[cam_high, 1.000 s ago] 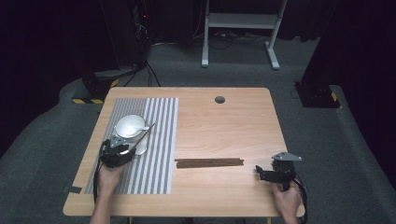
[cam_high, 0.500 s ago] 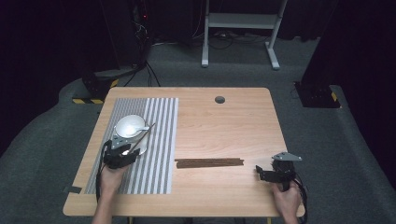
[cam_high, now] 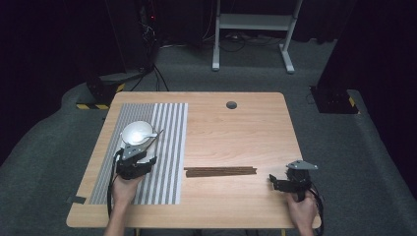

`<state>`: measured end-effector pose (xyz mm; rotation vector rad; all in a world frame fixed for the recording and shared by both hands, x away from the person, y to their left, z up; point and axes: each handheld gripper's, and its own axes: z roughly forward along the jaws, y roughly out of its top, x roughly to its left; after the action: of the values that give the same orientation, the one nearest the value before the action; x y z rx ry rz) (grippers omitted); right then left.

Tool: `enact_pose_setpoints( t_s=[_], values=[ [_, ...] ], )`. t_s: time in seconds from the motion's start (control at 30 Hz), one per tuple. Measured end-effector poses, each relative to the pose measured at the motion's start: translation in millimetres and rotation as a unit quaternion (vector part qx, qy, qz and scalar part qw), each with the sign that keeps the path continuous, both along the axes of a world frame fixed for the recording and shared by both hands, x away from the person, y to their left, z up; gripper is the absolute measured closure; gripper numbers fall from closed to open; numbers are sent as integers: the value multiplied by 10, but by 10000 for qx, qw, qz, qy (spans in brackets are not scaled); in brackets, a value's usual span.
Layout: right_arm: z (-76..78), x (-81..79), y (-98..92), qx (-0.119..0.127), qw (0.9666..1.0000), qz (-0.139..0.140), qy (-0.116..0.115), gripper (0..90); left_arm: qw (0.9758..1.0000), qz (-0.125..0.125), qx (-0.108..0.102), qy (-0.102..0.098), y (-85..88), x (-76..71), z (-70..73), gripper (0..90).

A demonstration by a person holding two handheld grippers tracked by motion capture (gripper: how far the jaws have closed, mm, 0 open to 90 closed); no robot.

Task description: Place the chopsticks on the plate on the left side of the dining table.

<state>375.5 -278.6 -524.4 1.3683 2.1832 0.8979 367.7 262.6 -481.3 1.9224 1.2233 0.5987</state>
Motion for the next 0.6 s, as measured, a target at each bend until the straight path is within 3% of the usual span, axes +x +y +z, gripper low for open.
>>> enact_pose_setpoints(
  t_s=[0.1, 0.6],
  values=[
    [0, 0, 0, 0, 10000, 0, -1, 124, 10000, -72, 38, -18, -37, -2, 4, 487],
    [0, 2, -2, -5, 10000, 9, -4, 125, 9995, -247, -159, -75, -224, -6, -2, 476]
  ],
)
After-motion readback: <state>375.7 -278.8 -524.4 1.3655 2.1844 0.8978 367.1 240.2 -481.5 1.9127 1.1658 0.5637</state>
